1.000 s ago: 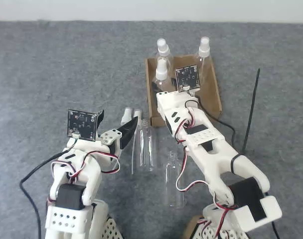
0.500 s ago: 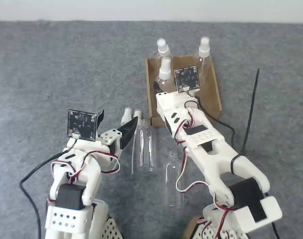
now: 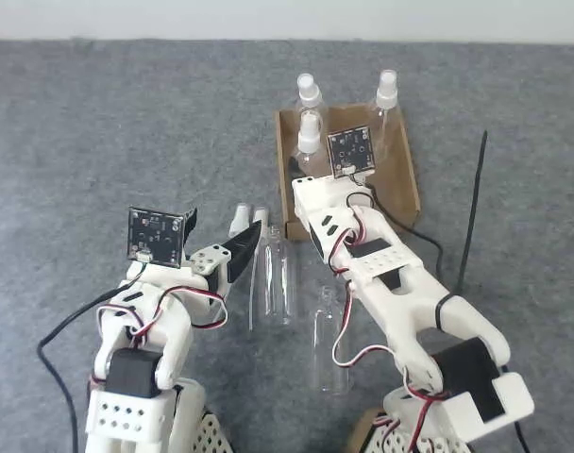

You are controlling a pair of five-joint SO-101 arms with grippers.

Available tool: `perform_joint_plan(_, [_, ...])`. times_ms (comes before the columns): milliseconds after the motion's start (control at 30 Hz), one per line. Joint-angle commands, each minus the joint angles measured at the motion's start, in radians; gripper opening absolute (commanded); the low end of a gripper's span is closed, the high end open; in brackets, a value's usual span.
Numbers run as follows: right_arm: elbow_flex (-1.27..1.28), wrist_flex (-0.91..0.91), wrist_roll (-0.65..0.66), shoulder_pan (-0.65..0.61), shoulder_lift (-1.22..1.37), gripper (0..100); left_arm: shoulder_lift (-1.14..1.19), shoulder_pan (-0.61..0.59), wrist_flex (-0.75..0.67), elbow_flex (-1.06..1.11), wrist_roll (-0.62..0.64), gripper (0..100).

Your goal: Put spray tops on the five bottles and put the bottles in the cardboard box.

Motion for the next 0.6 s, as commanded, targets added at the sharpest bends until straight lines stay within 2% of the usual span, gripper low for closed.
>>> perform_joint_plan(0, [0.003, 0.002, -0.005, -0.012, -0.013, 21.0, -0.012, -0.003, -0.028, -0.005, 0.002, 31])
perform_joint_plan(133, [0.003, 0.002, -0.005, -0.012, -0.01, 26.6, -0.012, -0.003, -0.028, -0.005, 0.002, 31])
perform_joint_plan(567, [0.003, 0.002, -0.005, -0.013, -0.015, 26.7, -0.012, -0.003, -0.028, -0.005, 0.002, 31])
